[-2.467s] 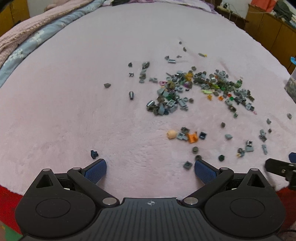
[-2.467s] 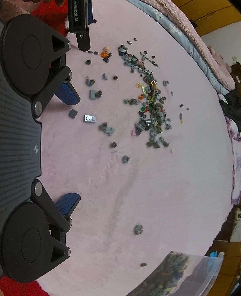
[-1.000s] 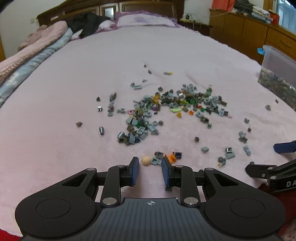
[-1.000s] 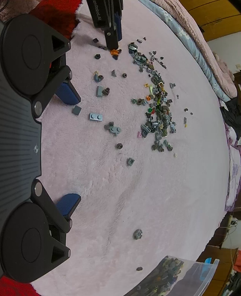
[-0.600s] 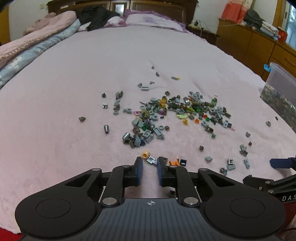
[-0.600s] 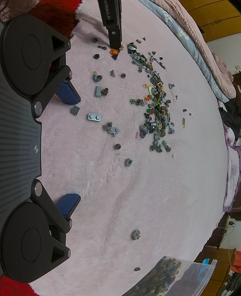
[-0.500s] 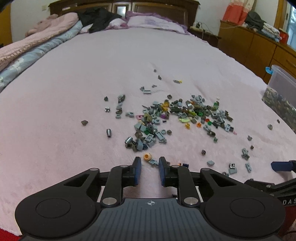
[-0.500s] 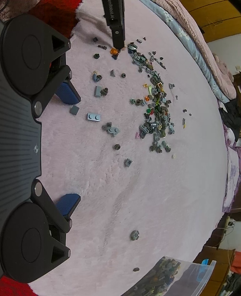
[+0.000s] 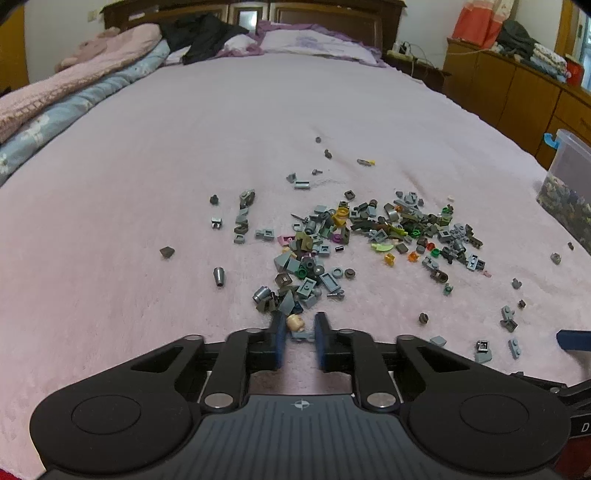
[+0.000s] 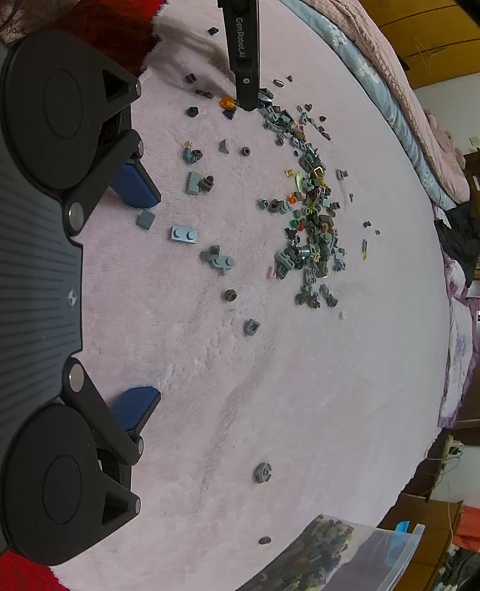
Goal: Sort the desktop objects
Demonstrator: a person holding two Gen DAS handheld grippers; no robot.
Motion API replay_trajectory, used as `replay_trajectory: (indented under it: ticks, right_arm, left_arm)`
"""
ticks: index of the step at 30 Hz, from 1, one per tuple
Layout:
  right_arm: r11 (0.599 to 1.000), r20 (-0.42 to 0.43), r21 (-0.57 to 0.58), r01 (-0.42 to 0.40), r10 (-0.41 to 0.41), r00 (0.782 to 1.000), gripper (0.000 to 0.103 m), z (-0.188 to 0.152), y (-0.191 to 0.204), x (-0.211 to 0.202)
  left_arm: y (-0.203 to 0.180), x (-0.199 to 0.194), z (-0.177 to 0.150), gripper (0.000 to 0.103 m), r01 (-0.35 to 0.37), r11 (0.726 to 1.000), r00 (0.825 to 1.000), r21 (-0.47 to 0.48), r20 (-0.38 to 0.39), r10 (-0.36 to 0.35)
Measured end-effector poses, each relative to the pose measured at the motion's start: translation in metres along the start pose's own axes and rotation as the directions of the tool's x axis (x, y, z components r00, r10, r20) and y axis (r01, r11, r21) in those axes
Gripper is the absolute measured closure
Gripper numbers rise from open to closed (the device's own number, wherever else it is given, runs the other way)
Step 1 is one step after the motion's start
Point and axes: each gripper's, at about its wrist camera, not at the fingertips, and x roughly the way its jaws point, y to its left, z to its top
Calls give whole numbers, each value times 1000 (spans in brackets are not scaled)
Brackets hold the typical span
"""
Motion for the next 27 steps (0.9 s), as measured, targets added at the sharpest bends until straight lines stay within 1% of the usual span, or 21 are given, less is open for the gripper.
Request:
replay_trajectory:
  ticks: [2, 3, 4, 6, 7, 8, 9, 10, 12, 14, 17, 19, 20, 22, 24, 27]
  right_arm:
    - [1000, 9, -2, -1, 1, 1000, 0, 1, 1, -3]
    - [1000, 18, -6, -5, 5, 1000, 5, 3, 2, -6]
    - [1000, 35, -8, -16, 17, 999, 16, 5, 3, -9]
    - [998, 76, -7, -58, 59, 995, 22, 14, 4, -16]
    - [997, 94, -8, -80, 81, 992, 22, 18, 3, -17]
    - [996, 106, -13, -93, 94, 990, 23, 24, 3, -16]
    - [995, 109, -22, -96, 98, 989, 26, 30, 3, -13]
    - [995, 111, -30, -95, 98, 989, 34, 36, 3, -9]
    - [994, 119, -46, -100, 105, 987, 43, 46, 2, 0]
    - [992, 127, -64, -107, 114, 985, 47, 55, 2, 9]
    - [990, 129, -97, -107, 119, 984, 58, 65, 4, 23]
    - [988, 113, -109, -107, 120, 986, 66, 69, 6, 31]
    - [988, 110, -112, -108, 120, 987, 68, 71, 6, 35]
    - [987, 116, -112, -112, 125, 985, 83, 71, 6, 38]
    - [988, 118, -105, -117, 129, 985, 89, 71, 5, 38]
    - [987, 125, -104, -121, 133, 983, 89, 69, 5, 36]
  left_arm:
    - [0, -3, 0, 88, 4, 1000, 1000, 5, 4, -4]
    - [0, -4, 0, 88, 5, 1000, 1000, 8, 7, -5]
    - [0, -7, 1, 88, 6, 1000, 1000, 10, 12, -6]
    - [0, -12, 1, 88, 5, 1000, 1000, 16, 23, -6]
    - [0, -14, 2, 88, 5, 1000, 1000, 19, 27, -5]
    - [0, -16, 2, 88, 5, 1000, 1000, 18, 30, -6]
    - [0, -18, 3, 88, 9, 1000, 999, 15, 33, -10]
    - [0, -20, 4, 88, 14, 1000, 999, 12, 36, -15]
    - [0, -24, 5, 88, 20, 1000, 999, 10, 43, -21]
    - [-1, -28, 6, 88, 23, 1000, 998, 12, 52, -23]
    - [-2, -33, 9, 88, 30, 999, 997, 10, 65, -31]
    - [-3, -34, 10, 88, 36, 999, 997, 9, 68, -36]
    - [-3, -35, 11, 88, 38, 999, 997, 10, 70, -38]
    - [-5, -36, 11, 88, 41, 999, 996, 15, 73, -42]
    - [-6, -37, 12, 88, 44, 999, 996, 18, 76, -46]
    - [-9, -40, 12, 88, 51, 998, 995, 26, 81, -53]
